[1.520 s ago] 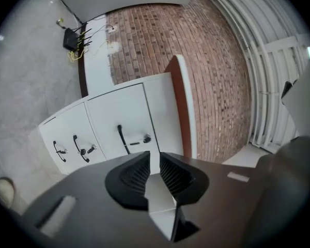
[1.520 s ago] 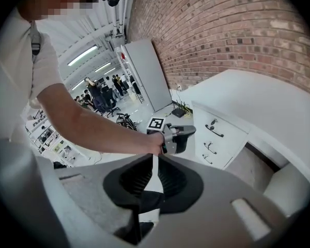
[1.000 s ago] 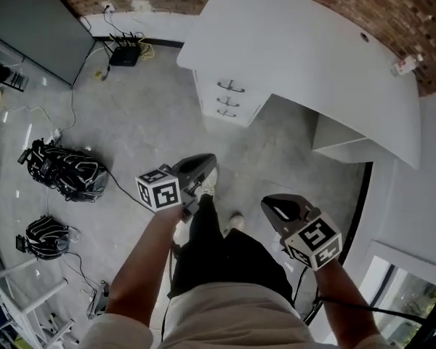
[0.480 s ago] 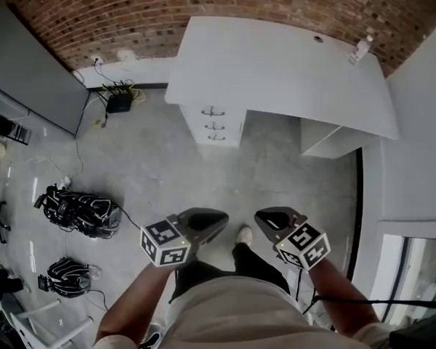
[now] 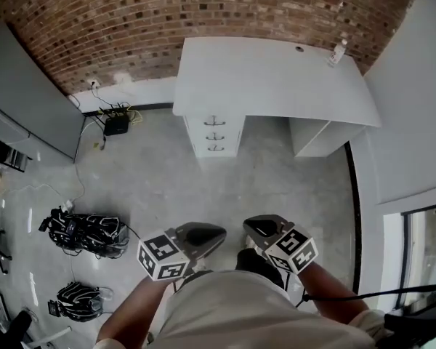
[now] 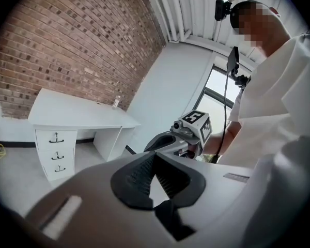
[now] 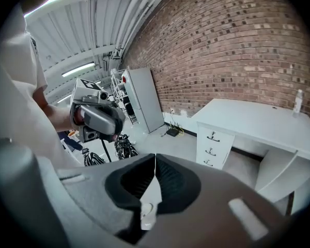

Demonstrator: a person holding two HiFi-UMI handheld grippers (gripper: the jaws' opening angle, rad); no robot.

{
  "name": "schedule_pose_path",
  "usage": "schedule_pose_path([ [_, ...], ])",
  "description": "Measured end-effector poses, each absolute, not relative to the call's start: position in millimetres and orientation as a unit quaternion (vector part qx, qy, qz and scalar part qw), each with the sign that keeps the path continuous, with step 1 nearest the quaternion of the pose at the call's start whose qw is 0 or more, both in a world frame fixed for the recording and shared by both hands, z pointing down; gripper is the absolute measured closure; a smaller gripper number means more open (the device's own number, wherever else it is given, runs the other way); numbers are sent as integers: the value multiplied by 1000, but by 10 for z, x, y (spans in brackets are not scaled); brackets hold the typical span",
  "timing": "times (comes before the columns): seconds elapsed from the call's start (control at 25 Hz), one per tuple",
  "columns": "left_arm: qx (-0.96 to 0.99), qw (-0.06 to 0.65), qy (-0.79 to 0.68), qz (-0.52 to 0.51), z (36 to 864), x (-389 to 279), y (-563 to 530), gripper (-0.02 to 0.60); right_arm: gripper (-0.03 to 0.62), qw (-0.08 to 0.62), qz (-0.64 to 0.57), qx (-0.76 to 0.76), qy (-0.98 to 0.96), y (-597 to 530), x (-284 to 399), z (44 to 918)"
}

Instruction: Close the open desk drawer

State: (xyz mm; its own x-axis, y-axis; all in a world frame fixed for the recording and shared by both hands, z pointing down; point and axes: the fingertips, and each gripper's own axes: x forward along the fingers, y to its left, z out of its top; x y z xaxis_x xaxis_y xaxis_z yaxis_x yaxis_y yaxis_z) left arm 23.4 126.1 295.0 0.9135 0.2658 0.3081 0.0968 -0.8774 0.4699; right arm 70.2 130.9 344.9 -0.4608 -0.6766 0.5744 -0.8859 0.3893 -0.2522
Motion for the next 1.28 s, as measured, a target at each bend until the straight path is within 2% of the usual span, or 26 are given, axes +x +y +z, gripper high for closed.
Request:
schedule_pose_path([
  [0.32,949,221,109,199,2948,-274,1422,577,591,194,248,487,-815,1391,146,3237],
  [0.8,950,231,119,174,2843,-608,1483,577,591,202,241,519,-795,1506,-121,3105],
  [1.28,951,223,114,180,3073,-1066,1198,577,591,207,235,500,-807,1259,-721,3271],
])
